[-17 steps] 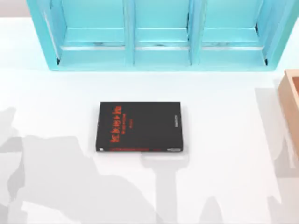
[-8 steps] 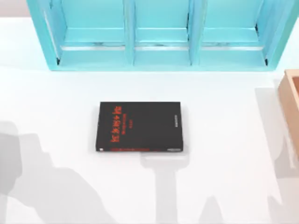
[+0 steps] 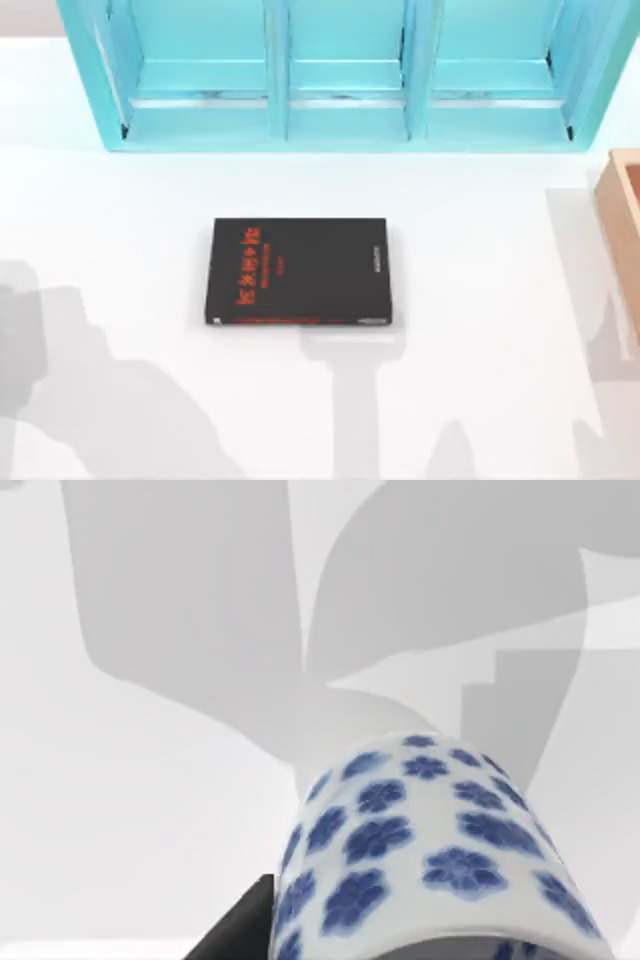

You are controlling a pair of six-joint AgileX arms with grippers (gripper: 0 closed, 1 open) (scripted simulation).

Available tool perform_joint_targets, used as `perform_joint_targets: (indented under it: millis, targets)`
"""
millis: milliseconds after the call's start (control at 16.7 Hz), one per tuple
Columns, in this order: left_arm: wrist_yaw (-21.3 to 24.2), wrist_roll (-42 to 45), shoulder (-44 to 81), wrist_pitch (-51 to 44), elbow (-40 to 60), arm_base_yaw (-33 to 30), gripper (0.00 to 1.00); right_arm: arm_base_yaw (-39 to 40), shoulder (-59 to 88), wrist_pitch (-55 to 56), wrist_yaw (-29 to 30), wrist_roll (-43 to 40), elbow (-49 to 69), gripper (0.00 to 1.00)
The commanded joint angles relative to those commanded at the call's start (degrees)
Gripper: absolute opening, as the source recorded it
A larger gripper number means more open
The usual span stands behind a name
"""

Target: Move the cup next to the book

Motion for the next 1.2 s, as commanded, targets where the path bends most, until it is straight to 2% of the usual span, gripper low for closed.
perform_joint_targets:
  millis: [540, 1200]
  targets:
    - [0.0, 0.0, 0.0, 0.0, 0.0, 0.0, 0.02, 0.0, 0.0, 0.0, 0.0, 0.0, 0.0, 1.0]
    - [0.0, 0.3, -0.5, -1.0, 0.9, -0.1, 0.0, 0.0, 0.0, 0.0, 0.0, 0.0, 0.0, 1.0]
